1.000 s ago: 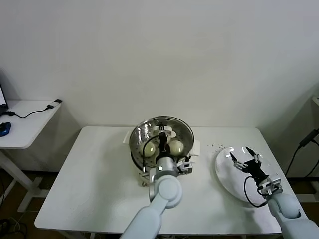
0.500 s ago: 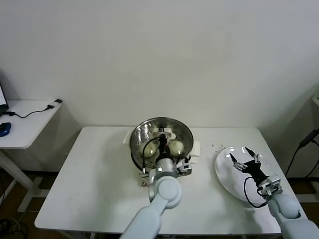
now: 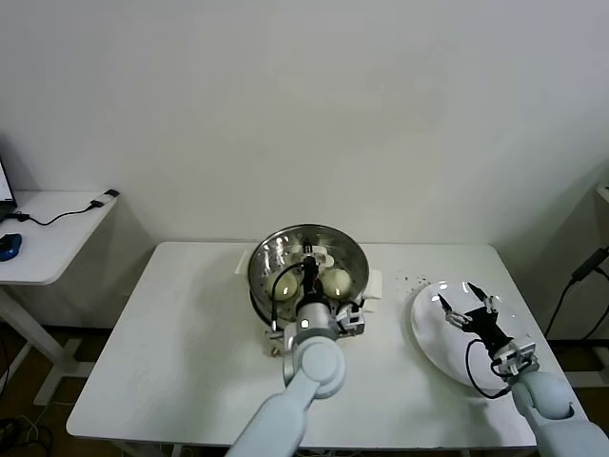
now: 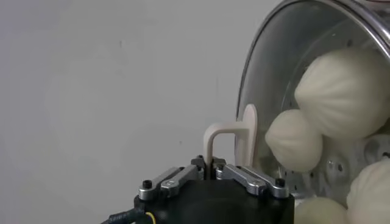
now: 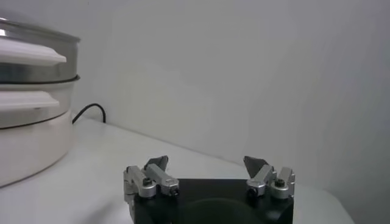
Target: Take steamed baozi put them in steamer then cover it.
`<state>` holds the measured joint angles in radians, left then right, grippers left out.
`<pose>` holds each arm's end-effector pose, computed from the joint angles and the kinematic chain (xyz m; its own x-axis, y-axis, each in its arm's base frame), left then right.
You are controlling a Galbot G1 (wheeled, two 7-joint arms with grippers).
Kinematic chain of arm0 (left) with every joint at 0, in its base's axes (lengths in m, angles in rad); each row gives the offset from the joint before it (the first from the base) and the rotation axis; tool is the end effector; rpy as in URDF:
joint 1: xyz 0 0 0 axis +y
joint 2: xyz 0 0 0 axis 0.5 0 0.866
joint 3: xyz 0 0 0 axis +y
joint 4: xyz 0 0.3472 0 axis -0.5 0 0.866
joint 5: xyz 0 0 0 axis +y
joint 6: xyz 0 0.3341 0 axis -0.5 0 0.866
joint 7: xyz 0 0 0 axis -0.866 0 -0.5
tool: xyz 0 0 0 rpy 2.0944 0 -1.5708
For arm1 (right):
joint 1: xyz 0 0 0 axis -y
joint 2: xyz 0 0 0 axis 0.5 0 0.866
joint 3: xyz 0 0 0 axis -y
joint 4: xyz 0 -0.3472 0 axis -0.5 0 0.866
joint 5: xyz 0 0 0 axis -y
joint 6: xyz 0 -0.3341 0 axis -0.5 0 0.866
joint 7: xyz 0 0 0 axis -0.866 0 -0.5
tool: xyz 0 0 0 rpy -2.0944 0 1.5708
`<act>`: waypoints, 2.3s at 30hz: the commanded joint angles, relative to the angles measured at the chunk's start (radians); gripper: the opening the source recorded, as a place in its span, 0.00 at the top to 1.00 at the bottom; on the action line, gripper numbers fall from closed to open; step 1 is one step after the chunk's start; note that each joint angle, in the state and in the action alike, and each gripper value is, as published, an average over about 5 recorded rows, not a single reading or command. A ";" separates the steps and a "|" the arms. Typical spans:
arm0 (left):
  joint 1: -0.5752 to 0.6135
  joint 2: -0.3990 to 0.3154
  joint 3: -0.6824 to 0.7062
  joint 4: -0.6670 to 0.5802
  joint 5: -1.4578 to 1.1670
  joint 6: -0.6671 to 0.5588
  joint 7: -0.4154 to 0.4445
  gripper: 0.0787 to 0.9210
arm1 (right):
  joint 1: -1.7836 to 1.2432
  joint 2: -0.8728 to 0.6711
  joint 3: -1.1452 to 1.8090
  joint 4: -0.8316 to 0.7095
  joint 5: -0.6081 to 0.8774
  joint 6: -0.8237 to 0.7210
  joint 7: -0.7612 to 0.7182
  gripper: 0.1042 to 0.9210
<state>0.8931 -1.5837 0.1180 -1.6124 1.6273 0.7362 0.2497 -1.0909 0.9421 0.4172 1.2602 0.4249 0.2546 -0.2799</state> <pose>0.3150 -0.2041 -0.2857 -0.9951 -0.0947 0.0288 0.0274 0.0164 0.9995 0.2993 -0.2369 -0.3967 -0.9598 -0.2271 0.1650 -0.2564 0.9485 -0.1859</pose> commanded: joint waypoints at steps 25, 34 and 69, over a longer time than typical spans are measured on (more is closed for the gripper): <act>0.057 0.106 0.042 -0.236 -0.005 0.049 0.114 0.50 | 0.000 -0.007 0.011 -0.004 -0.005 -0.012 -0.005 0.12; 0.164 0.184 0.026 -0.401 -0.090 0.049 0.064 0.19 | -0.009 -0.008 0.019 0.025 -0.006 -0.053 0.012 0.12; 0.701 0.143 -0.884 -0.442 -1.677 -0.714 -0.313 0.12 | -0.237 0.114 0.229 0.314 -0.033 -0.163 0.052 0.12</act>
<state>1.4631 -1.3595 -0.5252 -2.1310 0.2975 0.3573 -0.0330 -1.2647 1.0152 0.6073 1.5042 0.3977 0.1089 -0.2276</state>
